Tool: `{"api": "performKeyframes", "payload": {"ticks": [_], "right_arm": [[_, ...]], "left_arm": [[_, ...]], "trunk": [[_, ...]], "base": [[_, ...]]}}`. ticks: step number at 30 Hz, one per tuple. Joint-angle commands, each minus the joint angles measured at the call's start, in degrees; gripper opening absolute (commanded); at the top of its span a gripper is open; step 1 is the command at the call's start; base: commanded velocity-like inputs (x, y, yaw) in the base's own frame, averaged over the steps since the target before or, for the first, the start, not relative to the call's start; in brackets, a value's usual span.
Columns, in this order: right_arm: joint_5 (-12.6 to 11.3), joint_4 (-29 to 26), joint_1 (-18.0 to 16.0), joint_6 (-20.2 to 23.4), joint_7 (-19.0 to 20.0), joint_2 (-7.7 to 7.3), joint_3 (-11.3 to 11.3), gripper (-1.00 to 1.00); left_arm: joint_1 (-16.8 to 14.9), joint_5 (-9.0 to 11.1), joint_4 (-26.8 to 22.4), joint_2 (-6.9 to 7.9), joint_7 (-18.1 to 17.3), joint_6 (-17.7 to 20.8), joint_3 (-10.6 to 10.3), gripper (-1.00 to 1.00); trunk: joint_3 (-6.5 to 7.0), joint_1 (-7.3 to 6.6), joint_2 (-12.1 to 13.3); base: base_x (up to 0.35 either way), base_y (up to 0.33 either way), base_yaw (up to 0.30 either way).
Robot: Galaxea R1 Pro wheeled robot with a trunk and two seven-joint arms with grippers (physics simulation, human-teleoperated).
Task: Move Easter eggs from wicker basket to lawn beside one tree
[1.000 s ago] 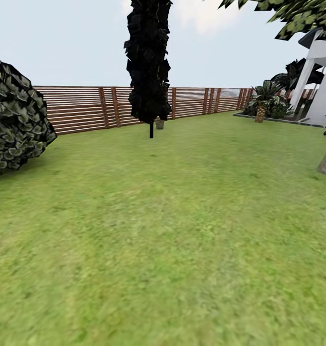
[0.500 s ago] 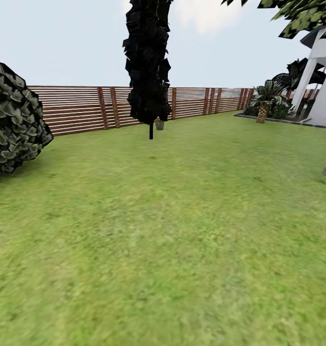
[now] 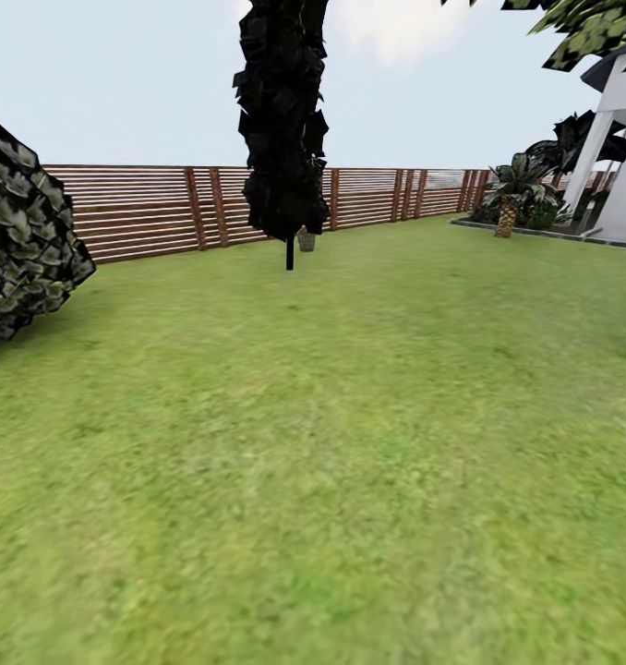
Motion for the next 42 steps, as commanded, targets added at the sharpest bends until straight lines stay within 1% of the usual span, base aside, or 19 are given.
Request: {"api": "performKeyframes", "payload": {"ticks": [1, 6, 12, 19, 34, 42], "right_arm": [[-0.01, 0.06, -0.03, -0.13, 0.12, -0.07, 0.04, 1.0], [0.04, 0.16, -0.03, -0.09, 0.09, -0.2, 0.07, 1.0], [-0.04, 0.09, -0.03, -0.43, 0.06, 0.21, -0.03, 1.0], [-0.33, 0.07, -0.03, -0.48, 0.09, 0.25, -0.17, 1.0], [-0.44, 0.07, -0.03, -0.28, 0.09, 0.06, -0.39, 1.0], [-0.51, 0.07, -0.03, -0.19, 0.09, 0.02, -0.47, 1.0]], "left_arm": [[-0.03, 0.05, 0.02, 0.0, -0.1, -0.07, 0.0, 1.0], [-0.02, 0.07, 0.01, -0.04, -0.08, -0.07, 0.0, 1.0], [-0.03, 0.08, 0.0, -0.02, -0.08, -0.07, 0.01, 1.0], [-0.07, 0.13, 0.02, -0.03, -0.09, -0.07, 0.07, 1.0], [-0.05, 0.18, 0.02, 0.01, -0.11, -0.07, 0.09, 1.0], [-0.03, 0.19, -0.02, -0.02, -0.08, -0.07, 0.09, 1.0]], "trunk": [[-0.05, 0.03, -0.02], [-0.05, 0.03, -0.02], [-0.05, 0.03, -0.02], [-0.05, 0.03, -0.02], [-0.09, 0.03, -0.02], [-0.58, 0.03, -0.02]], "base": [[0.338, 0.0, 0.0], [0.338, 0.0, 0.0], [0.338, 0.0, 0.0], [0.338, 0.0, -0.009], [0.338, 0.0, -0.272], [0.338, 0.0, -0.199]]}}
